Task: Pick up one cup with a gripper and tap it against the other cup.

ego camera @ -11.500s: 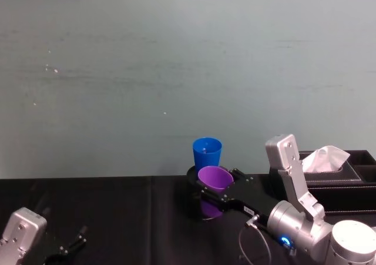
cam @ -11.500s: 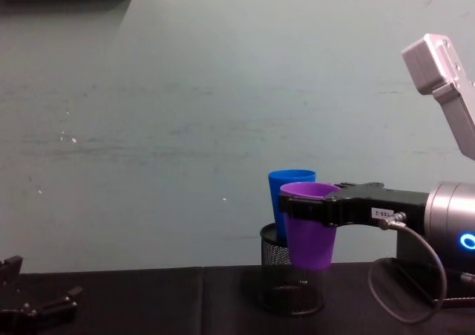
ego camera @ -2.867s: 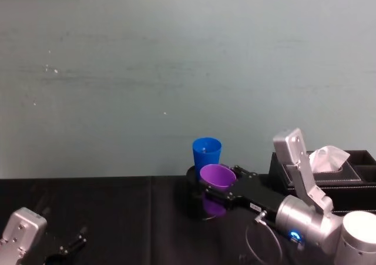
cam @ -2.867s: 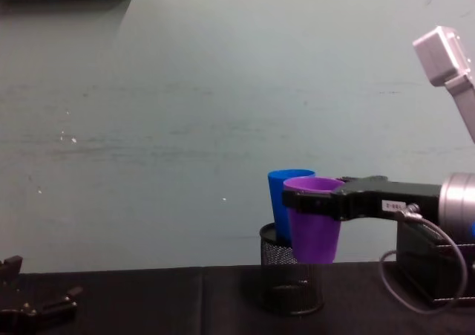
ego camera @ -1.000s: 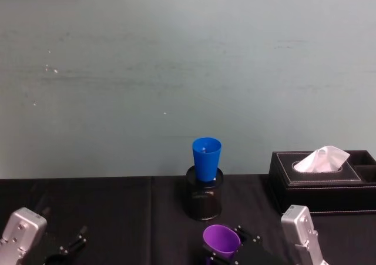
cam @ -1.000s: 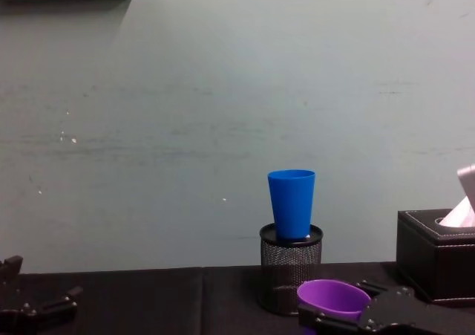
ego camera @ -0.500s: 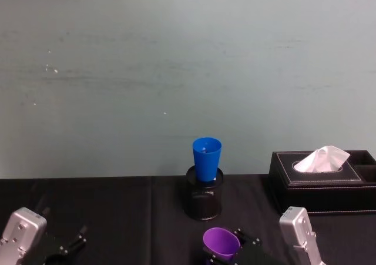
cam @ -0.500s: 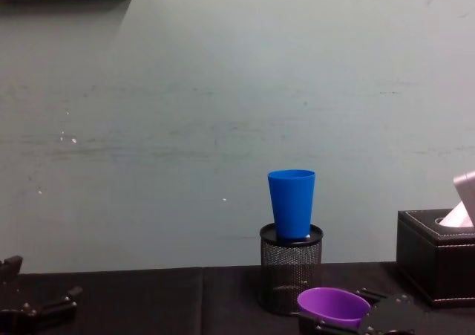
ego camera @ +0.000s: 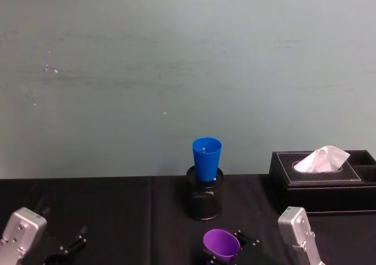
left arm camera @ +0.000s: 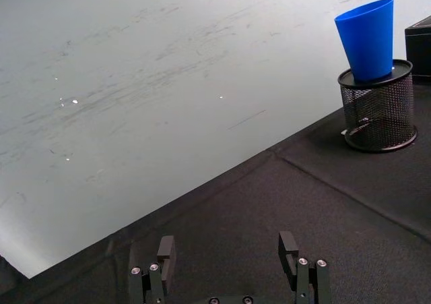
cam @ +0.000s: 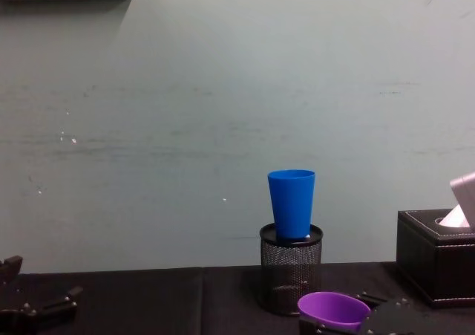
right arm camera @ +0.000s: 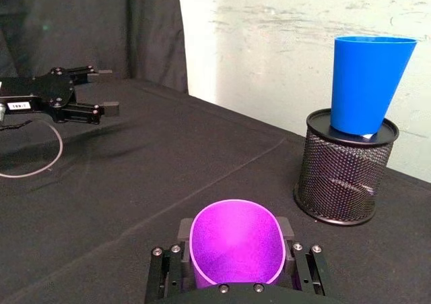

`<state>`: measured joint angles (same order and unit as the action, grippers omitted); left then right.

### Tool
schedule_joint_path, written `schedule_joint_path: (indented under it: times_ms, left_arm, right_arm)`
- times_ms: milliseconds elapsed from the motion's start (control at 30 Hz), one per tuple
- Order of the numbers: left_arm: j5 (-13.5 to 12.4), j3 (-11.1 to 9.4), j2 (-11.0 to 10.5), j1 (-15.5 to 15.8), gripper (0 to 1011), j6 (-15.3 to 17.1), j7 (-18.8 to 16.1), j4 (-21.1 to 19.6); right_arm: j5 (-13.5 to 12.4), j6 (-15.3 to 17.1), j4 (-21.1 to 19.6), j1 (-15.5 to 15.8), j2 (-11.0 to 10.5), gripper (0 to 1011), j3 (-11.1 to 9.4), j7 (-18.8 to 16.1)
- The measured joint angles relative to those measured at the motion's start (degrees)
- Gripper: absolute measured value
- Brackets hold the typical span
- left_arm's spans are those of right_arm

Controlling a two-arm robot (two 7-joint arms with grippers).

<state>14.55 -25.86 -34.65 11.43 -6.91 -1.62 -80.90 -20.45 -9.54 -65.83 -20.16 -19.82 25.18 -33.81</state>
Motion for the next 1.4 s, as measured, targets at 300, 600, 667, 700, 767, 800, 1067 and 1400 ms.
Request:
schedule_joint_path:
  times_ms: [300, 600, 667, 700, 767, 800, 1067, 1400]
  left_arm:
    - [0.00, 0.00, 0.00, 0.00, 1000, 0.00, 0.00, 0.00]
    - [0.00, 0.00, 0.00, 0.00, 1000, 0.00, 0.00, 0.00]
    - [0.00, 0.00, 0.00, 0.00, 1000, 0.00, 0.00, 0.00]
    - [0.00, 0.00, 0.00, 0.00, 1000, 0.00, 0.00, 0.00]
    - [0.00, 0.00, 0.00, 0.00, 1000, 0.00, 0.00, 0.00]
    - [0.00, 0.00, 0.00, 0.00, 1000, 0.00, 0.00, 0.00]
    - [0.00, 0.00, 0.00, 0.00, 1000, 0.00, 0.00, 0.00]
    - [0.00, 0.00, 0.00, 0.00, 1000, 0.00, 0.00, 0.00]
  right_arm:
    - [-0.04, -0.10, -0.01, 0.01, -0.03, 890, 0.03, 0.03]
    - [-0.03, -0.15, -0.07, 0.01, -0.05, 1003, 0.04, 0.10]
    - [-0.04, -0.16, -0.07, 0.01, -0.05, 1003, 0.04, 0.11]
    - [-0.03, -0.21, -0.11, 0.02, -0.06, 1003, 0.04, 0.11]
    - [-0.14, -1.30, -0.90, 0.26, -0.14, 1003, -0.13, 0.04]
    - [-0.17, -1.62, -1.16, 0.37, -0.17, 1002, -0.25, 0.04]
    - [-0.05, -6.52, -4.30, 2.62, 0.67, 1003, -3.20, 4.04]
    - [7.30, -5.92, -7.71, 5.23, 3.40, 1003, -8.02, 19.22]
